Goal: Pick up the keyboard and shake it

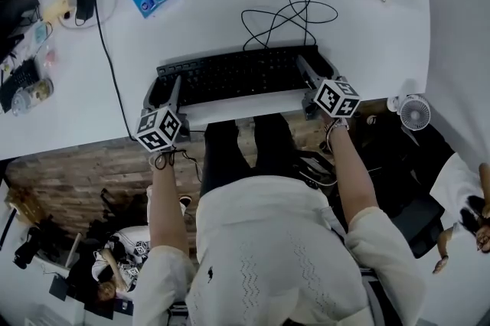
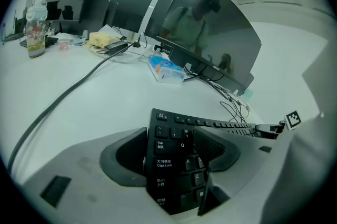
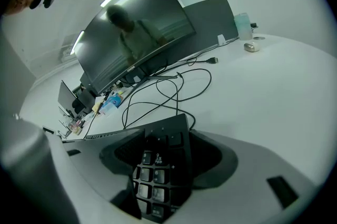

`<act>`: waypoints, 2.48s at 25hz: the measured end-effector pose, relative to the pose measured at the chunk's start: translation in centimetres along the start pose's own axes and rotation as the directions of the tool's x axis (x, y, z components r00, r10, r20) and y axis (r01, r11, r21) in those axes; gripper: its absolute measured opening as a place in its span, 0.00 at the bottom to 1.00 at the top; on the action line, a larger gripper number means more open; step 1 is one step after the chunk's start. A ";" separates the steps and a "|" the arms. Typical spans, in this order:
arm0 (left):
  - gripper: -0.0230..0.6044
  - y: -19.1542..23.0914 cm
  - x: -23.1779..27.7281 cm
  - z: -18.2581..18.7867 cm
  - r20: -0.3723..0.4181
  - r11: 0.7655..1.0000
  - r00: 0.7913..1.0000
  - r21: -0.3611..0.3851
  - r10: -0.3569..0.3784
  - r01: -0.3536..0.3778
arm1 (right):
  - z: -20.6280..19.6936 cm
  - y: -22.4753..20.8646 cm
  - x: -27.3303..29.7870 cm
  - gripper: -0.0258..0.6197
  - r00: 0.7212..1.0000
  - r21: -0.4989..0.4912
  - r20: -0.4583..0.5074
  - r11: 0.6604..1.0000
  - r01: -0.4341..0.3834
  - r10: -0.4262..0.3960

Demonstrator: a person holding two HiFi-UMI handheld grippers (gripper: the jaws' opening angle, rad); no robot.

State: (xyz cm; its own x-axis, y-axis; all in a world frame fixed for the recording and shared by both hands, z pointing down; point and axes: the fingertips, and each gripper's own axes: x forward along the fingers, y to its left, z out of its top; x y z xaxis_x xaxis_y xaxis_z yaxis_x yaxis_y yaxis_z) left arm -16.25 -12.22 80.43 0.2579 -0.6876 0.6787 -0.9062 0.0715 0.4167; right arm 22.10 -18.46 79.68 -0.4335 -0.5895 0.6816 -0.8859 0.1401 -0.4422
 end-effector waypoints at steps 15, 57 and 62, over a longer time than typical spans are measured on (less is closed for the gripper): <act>0.47 -1.7 -2.6 3.8 0.111 0.999 0.993 0.008 0.030 -0.032 | 4.3 2.7 -2.8 0.46 0.994 -0.065 0.109 0.998 0.006 0.001; 0.48 -12.3 -16.1 33.8 0.633 0.978 0.763 0.208 -0.130 -0.007 | 32.6 18.5 -15.6 0.46 0.775 -0.331 0.580 0.942 -0.058 0.252; 0.48 -14.4 -19.7 38.3 0.676 0.973 0.723 0.229 -0.143 -0.021 | 36.8 21.3 -18.7 0.46 0.743 -0.352 0.609 0.934 -0.062 0.278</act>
State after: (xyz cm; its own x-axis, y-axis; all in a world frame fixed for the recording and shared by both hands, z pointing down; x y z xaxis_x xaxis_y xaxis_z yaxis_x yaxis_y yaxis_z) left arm -21.05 -27.40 37.92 0.0900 -0.9957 0.0222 -0.9639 -0.0815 0.2535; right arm 17.43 -33.76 36.10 -0.4680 -0.8833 0.0281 -0.8588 0.4471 -0.2501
